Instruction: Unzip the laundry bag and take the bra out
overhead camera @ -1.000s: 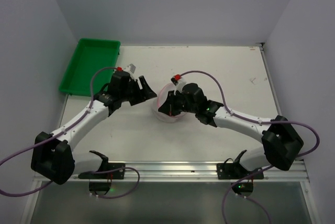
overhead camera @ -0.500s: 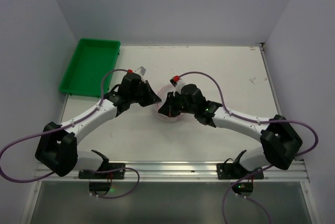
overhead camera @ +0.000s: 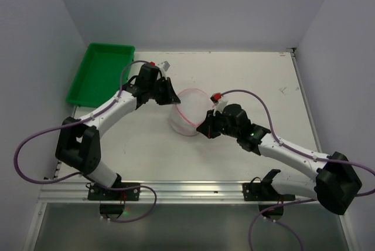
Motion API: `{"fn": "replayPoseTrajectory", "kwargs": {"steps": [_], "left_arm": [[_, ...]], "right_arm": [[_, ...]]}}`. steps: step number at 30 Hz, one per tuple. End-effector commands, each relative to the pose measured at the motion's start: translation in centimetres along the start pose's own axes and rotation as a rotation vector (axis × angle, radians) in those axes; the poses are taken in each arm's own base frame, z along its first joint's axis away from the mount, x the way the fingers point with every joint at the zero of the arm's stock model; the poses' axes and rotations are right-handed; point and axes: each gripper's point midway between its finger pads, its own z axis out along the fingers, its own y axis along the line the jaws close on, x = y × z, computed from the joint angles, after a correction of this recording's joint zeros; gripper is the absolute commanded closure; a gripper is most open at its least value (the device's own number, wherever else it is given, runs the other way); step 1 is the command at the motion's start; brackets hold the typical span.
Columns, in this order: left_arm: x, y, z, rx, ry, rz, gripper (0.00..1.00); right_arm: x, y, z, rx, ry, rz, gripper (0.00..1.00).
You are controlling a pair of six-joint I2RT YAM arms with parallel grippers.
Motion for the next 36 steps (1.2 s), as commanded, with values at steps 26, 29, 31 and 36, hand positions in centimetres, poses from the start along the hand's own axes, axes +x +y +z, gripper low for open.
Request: {"fn": "replayPoseTrajectory", "kwargs": {"steps": [26, 29, 31, 36], "left_arm": [[2.3, -1.9, -2.7, 0.024, -0.108, -0.129, 0.58], [1.9, -1.8, -2.4, 0.011, -0.111, -0.109, 0.98], [1.8, -1.1, -2.6, -0.028, -0.116, -0.101, 1.00], [2.2, 0.2, -2.9, -0.051, -0.133, -0.127, 1.00]], "right_arm": [[-3.5, 7.9, 4.9, -0.205, 0.040, 0.027, 1.00], [-2.8, 7.4, 4.1, -0.193, 0.052, 0.032, 1.00], [-1.9, 6.5, 3.0, -0.162, 0.061, 0.022, 1.00], [2.1, 0.5, 0.5, 0.002, 0.086, 0.052, 1.00]]}}
